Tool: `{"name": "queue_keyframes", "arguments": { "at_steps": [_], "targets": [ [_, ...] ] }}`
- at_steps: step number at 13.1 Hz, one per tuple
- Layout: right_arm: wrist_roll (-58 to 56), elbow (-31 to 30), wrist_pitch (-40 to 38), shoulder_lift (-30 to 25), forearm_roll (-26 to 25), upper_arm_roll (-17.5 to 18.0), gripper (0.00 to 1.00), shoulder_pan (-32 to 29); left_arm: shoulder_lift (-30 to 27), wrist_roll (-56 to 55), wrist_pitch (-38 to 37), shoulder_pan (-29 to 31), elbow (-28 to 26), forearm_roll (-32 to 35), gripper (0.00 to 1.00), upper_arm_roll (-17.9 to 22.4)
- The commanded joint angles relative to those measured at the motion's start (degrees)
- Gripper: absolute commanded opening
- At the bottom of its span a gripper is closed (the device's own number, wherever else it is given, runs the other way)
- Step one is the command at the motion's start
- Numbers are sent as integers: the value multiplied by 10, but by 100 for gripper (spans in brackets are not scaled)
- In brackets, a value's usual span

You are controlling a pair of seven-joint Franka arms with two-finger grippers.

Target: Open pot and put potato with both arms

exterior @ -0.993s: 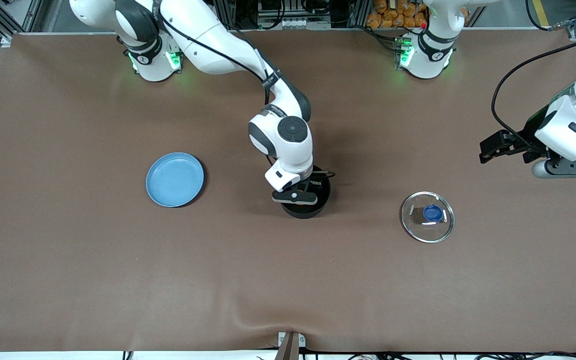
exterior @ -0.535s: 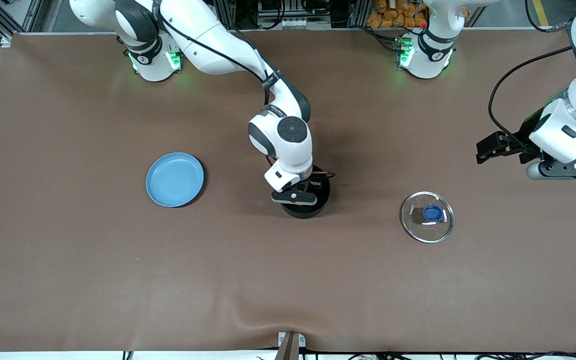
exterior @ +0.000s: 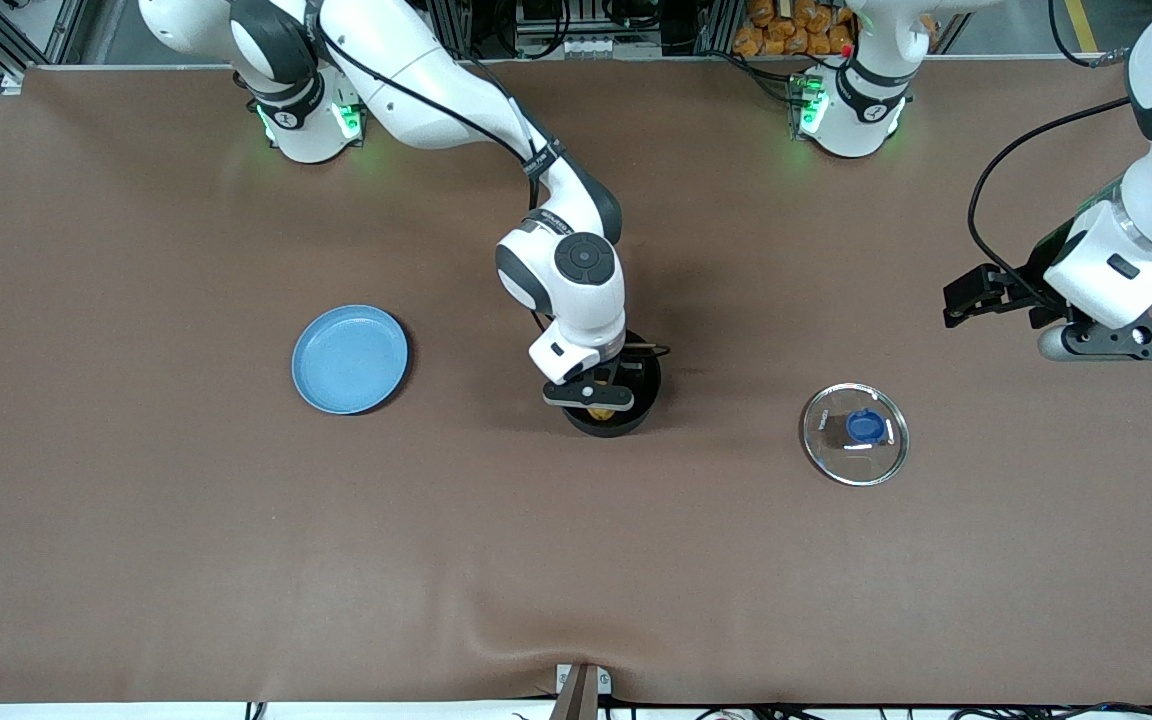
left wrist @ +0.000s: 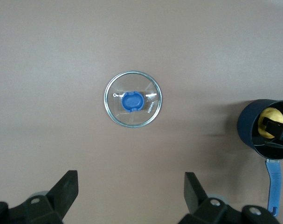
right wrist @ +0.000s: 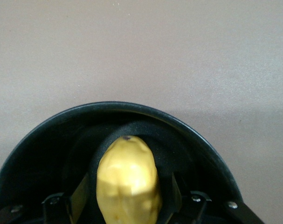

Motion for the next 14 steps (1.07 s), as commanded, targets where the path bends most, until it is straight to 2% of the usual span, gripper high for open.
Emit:
{"name": "queue_keyframes", "arguments": {
  "at_steps": [1,4,6,9,12,14],
  "targets": [
    [4,19,-16,-3,2,1,79,-3,-13,9,3,3,-17,-13,100,-1],
    [3,25,-104,-51,5,1,77,-10,-13,9,3,3,-19,-13,100,-2],
    [-3,23,-145,-120,23,1,77,-31,-13,9,3,3,-20,-13,100,-2],
    [-17,18,-252,-214,30,6,77,-68,-8,8,6,-5,-28,-12,100,-6],
    [-99,-4,-370,-311,30,6,77,-119,-9,0,10,-5,-46,-11,100,-18],
    [-181,-58,-416,-390,29,10,79,-171,-7,-1,13,-7,-43,-11,100,-23]
  ]
}}
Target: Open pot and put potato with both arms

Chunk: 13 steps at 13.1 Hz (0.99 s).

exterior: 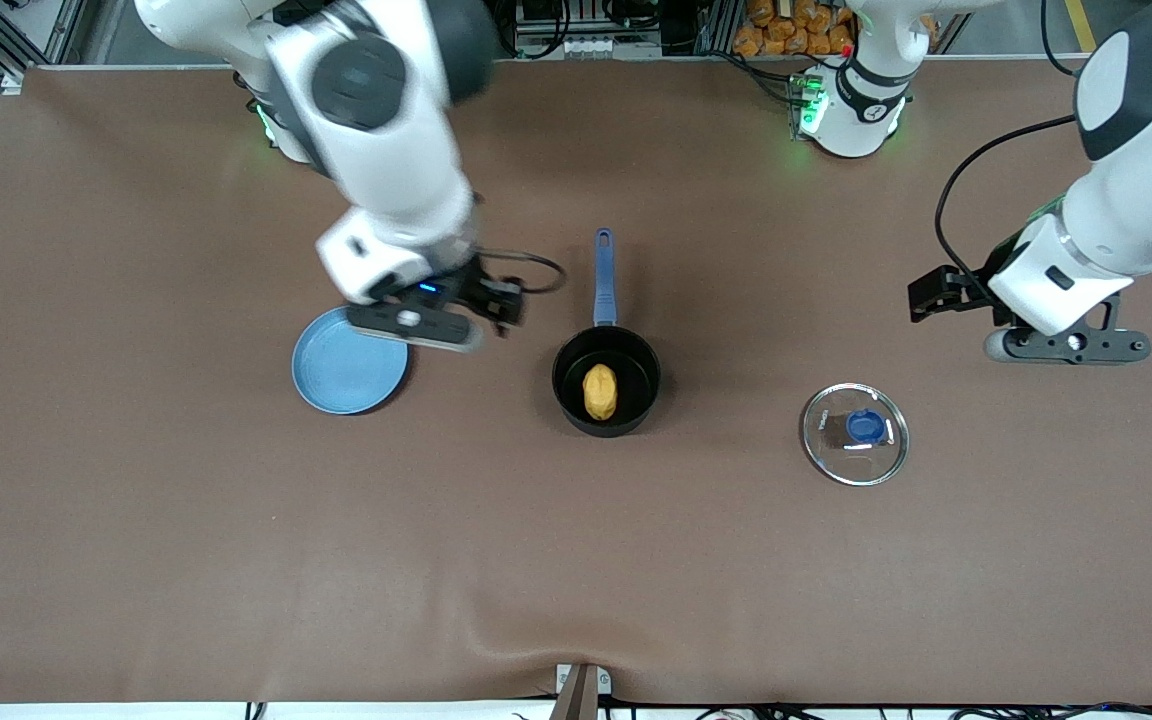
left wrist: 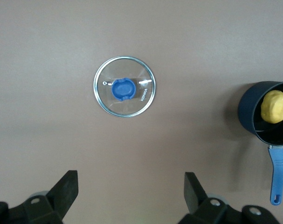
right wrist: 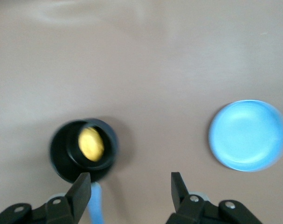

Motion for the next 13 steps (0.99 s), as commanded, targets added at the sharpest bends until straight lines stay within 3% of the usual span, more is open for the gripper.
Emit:
{"name": "queue_keyframes", "arguments": {
  "at_steps": [1,4,5,6,10,13],
  "targets": [
    [-109,-113,-25,-120,4,15,82,-70,-8,-1,19,2,-8,-11,100,-6],
    [-218,-137,-99,-179,-6,15,82,-144,-7,-1,22,3,-7,-11,100,-6],
    [-242,-153,-107,-198,-13,15,87,-164,-8,1,22,5,-7,-9,100,-6],
    [-270,-179,-107,-222,-27,15,100,-185,-8,1,22,6,-8,-8,100,-6],
    [-361,-220,-107,-274,-37,15,100,-250,-9,2,22,8,-12,-5,100,-5],
    [-375,-220,-108,-281,-39,14,100,-277,-10,2,22,12,-14,-4,100,-5]
  ]
}}
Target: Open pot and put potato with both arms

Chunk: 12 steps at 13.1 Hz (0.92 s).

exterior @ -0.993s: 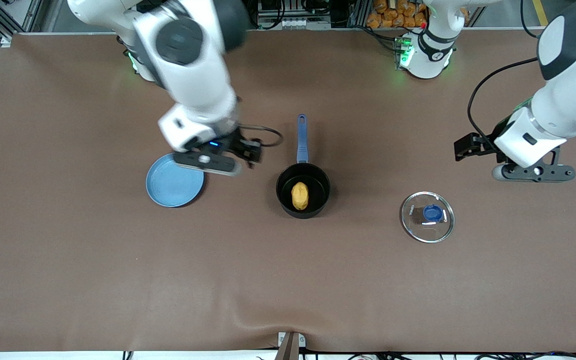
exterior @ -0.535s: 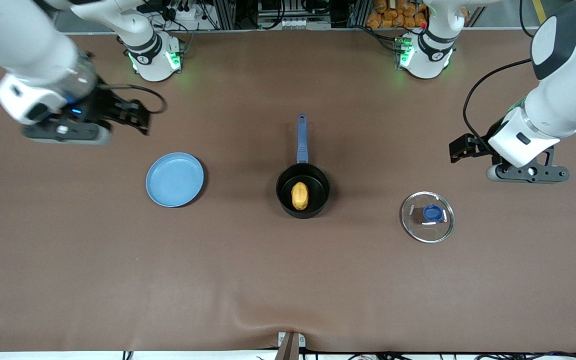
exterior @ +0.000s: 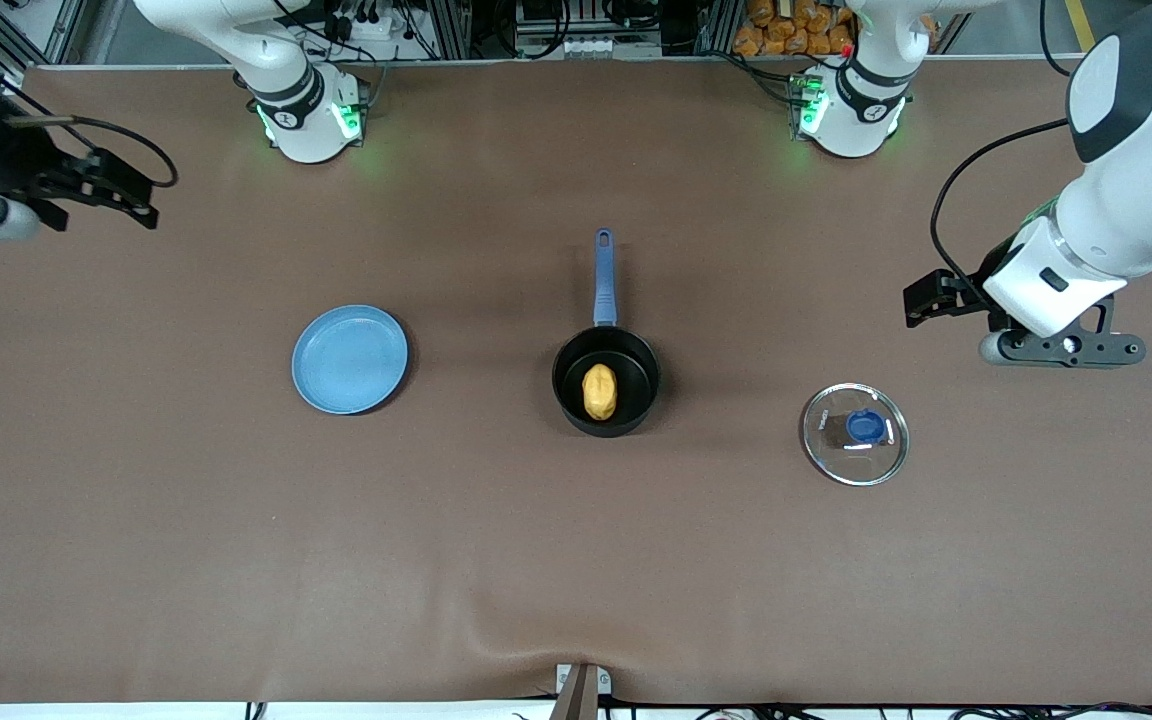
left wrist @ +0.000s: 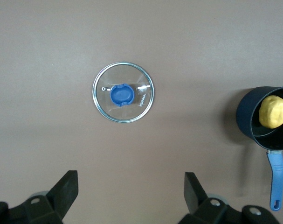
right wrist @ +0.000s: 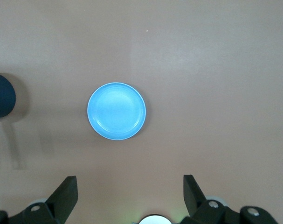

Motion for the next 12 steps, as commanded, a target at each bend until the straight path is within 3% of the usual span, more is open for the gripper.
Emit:
{"name": "queue_keyframes", "arguments": {
  "at_steps": [1,12],
  "targets": [
    [-12,-26,8,-20,-11,13,100,-29,-10,2,5,8,-11,-4,100,-2],
    [-52,-69,61,-14,-10,13,100,-74,-11,-3,5,6,-4,-5,100,-3]
  ]
}}
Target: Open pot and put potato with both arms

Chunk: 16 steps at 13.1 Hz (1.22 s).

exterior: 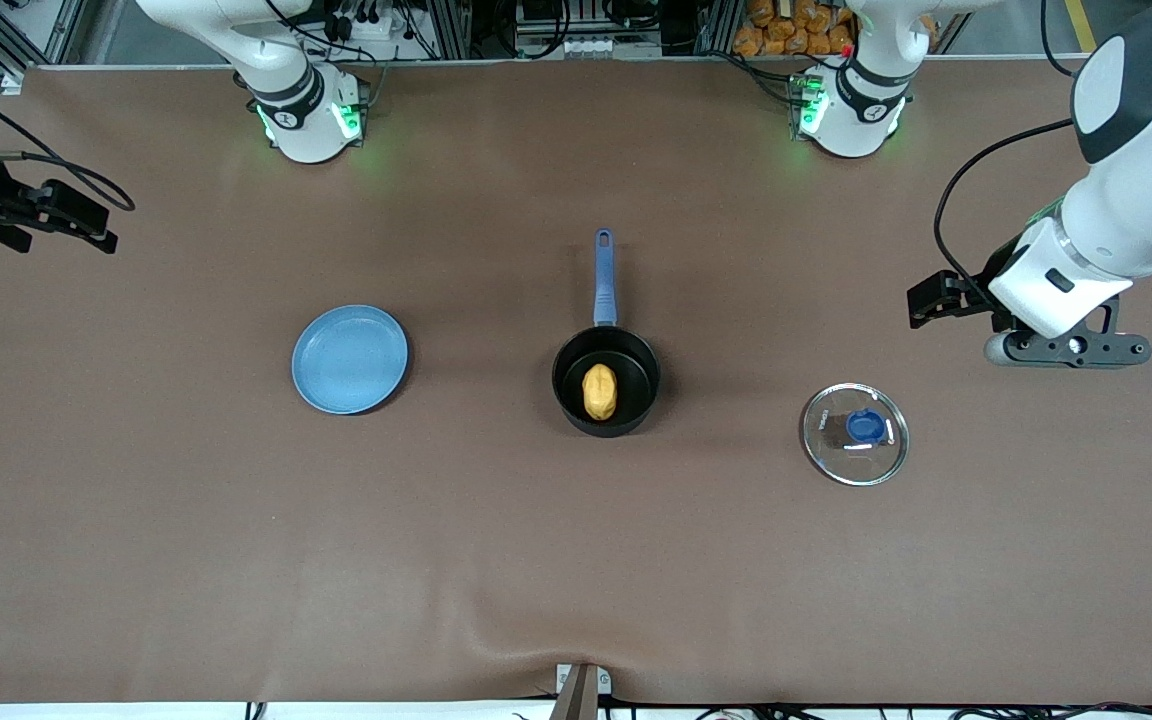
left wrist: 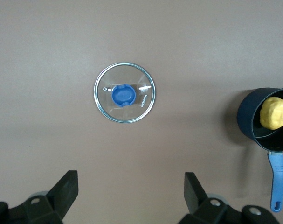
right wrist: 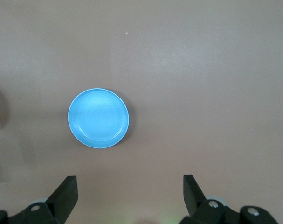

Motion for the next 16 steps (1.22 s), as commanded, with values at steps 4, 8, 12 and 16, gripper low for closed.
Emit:
{"name": "queue_keyframes", "arguments": {
  "at_steps": [4,8,12,16],
  "targets": [
    [-7,-5,1,-11,-9,13,100,-7,-16,-1,3,4,-5,-4,100,-3],
    [-7,-2,4,-6,-9,13,100,-6,-13,0,4,2,-4,-4,100,-4],
    [-7,9,1,-5,-11,13,100,-6,-9,0,4,0,-4,-4,100,-4],
    [-3,19,2,-2,-17,13,100,-3,-2,0,18,-5,-6,-4,100,-4]
  ]
}}
